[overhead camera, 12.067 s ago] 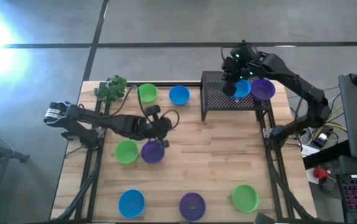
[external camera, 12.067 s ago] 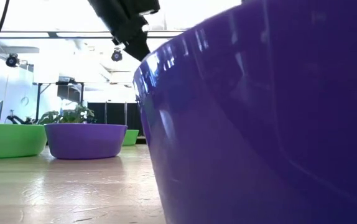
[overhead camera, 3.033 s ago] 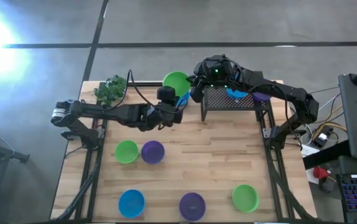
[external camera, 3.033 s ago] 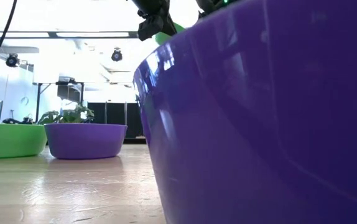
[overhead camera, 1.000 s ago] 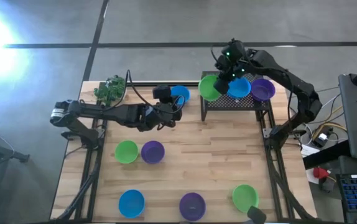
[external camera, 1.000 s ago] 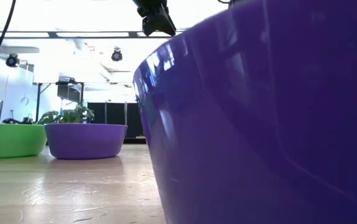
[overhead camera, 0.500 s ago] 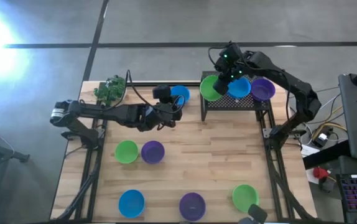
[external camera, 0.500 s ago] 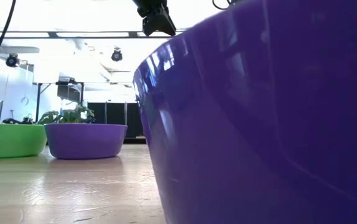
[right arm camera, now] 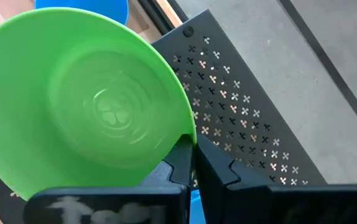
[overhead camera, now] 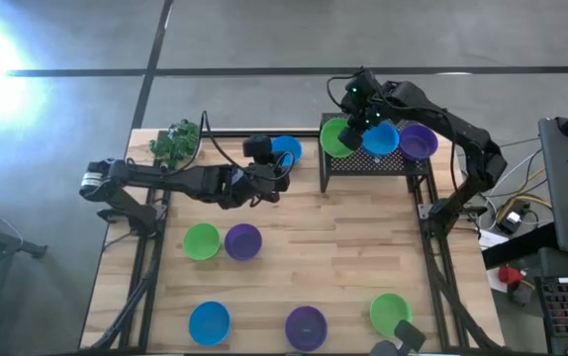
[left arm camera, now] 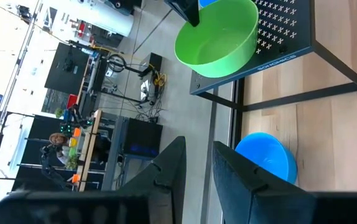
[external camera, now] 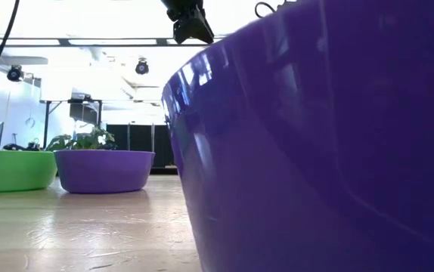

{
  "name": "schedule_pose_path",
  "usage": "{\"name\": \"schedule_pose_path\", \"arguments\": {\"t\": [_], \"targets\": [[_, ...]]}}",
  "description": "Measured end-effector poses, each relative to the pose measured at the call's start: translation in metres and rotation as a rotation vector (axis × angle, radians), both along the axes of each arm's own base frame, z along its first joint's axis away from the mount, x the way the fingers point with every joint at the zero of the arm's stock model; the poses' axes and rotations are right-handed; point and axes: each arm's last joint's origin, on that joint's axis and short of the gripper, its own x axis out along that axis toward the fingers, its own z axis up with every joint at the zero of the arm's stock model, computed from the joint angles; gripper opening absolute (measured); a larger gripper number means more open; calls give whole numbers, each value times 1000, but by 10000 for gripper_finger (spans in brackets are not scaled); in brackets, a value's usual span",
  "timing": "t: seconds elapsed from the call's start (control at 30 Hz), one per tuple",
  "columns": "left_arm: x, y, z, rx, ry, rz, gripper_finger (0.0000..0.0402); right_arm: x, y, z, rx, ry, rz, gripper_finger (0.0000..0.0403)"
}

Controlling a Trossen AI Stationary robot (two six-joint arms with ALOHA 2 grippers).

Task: Pick & Place Mini bowls
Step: Put the top green bowl on the shelf

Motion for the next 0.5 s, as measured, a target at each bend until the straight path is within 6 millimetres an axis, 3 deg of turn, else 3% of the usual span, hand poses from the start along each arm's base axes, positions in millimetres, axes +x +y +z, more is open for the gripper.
{"name": "schedule_pose_path", "arguments": {"t": [0.5], "targets": [[0,0,0,-1,-1,1,82,0,-1,0,-7,7,-11,11]]}}
